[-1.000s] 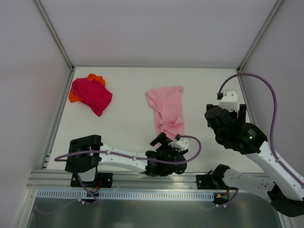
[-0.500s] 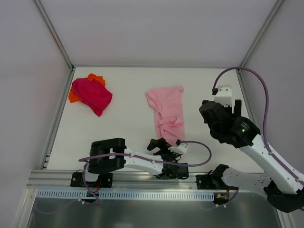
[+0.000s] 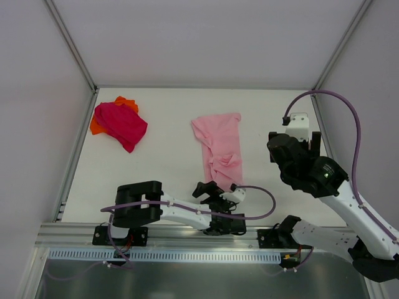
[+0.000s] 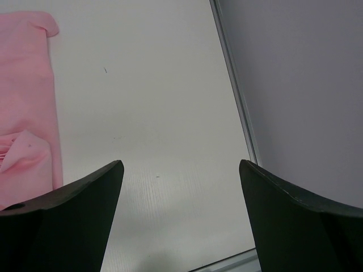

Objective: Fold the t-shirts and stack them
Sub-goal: Grab one side of the 2/3 rectangular tshirt with left arm

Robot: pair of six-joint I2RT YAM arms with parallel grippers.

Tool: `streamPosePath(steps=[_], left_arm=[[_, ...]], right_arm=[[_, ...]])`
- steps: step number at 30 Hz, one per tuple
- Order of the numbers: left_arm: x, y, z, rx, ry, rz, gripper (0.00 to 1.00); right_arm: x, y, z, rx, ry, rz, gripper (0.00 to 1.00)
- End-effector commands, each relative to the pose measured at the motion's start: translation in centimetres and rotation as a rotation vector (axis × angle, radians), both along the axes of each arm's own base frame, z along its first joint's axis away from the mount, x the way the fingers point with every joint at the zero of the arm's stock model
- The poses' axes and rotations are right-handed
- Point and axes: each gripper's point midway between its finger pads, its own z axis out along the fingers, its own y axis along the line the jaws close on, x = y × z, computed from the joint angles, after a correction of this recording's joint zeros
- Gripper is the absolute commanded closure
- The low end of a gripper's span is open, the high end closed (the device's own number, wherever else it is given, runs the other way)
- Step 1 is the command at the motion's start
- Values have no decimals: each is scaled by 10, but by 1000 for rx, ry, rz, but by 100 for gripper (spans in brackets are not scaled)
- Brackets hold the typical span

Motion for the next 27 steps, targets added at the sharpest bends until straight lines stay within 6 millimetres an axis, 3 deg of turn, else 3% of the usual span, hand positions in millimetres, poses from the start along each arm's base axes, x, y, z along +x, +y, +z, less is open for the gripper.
streamPosePath(steps=[1, 5, 12, 13, 16, 21, 27], left_arm=[[-4, -6, 17, -141, -3, -23, 1], [-10, -19, 20, -230, 53, -90, 1], [-16, -32, -5, -384, 101, -184, 1], [-16, -41, -1, -438, 96, -208, 1], [-17, -43, -4, -476, 98, -237, 1], [-11, -42, -7, -424, 85, -238, 1], [3, -47, -6, -213, 34, -213, 1]], right_arm=[[3, 0, 16, 26, -44, -1, 11], [5, 3, 17, 30, -48, 1, 12], [7, 7, 16, 31, -44, 15, 12], [8, 8, 16, 35, -44, 17, 12], [9, 9, 13, 28, -39, 20, 12], [10, 10, 14, 23, -38, 24, 12], [10, 9, 17, 25, -45, 23, 12]])
